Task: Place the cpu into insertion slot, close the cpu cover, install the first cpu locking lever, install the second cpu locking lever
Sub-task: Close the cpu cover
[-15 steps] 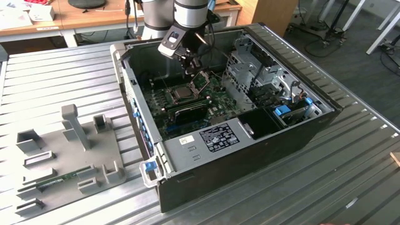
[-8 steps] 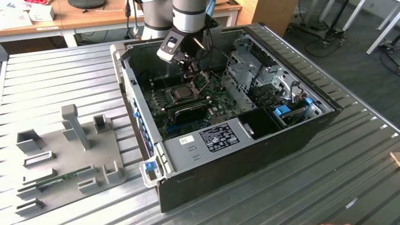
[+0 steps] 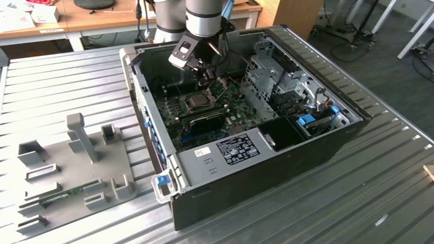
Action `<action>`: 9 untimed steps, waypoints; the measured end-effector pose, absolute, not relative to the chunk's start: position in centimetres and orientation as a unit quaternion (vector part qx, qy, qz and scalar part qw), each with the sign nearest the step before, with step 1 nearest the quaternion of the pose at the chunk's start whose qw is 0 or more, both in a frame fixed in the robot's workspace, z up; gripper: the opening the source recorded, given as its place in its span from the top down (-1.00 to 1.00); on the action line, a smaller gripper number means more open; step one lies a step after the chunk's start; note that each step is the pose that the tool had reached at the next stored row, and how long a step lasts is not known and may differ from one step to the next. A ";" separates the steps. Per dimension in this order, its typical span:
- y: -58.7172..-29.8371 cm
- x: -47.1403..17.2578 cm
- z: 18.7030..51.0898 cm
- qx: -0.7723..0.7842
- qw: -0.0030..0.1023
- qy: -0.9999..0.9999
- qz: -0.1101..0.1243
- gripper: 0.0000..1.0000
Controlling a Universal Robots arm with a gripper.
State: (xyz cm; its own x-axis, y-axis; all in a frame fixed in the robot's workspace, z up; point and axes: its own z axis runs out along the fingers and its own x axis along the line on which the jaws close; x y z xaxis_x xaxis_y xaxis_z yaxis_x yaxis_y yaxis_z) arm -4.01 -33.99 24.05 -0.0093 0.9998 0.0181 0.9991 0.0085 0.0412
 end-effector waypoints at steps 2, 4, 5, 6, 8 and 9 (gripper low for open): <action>-34.0 -4.0 24.0 0.704 0.008 0.710 0.021 0.79; -34.0 -4.1 24.0 0.704 0.008 0.710 0.021 0.79; -34.0 -4.1 24.0 0.704 0.008 0.710 0.021 0.79; -34.0 -4.2 24.0 0.704 0.008 0.710 0.021 0.79; -34.0 -4.2 24.0 0.704 0.008 0.710 0.021 0.79; -34.0 -4.2 24.0 0.704 0.008 0.710 0.021 0.79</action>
State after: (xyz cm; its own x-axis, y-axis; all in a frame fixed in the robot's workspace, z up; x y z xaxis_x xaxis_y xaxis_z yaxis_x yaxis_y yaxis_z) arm -4.18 -33.99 24.03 -0.0093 0.9998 0.0181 0.9991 0.0086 0.0412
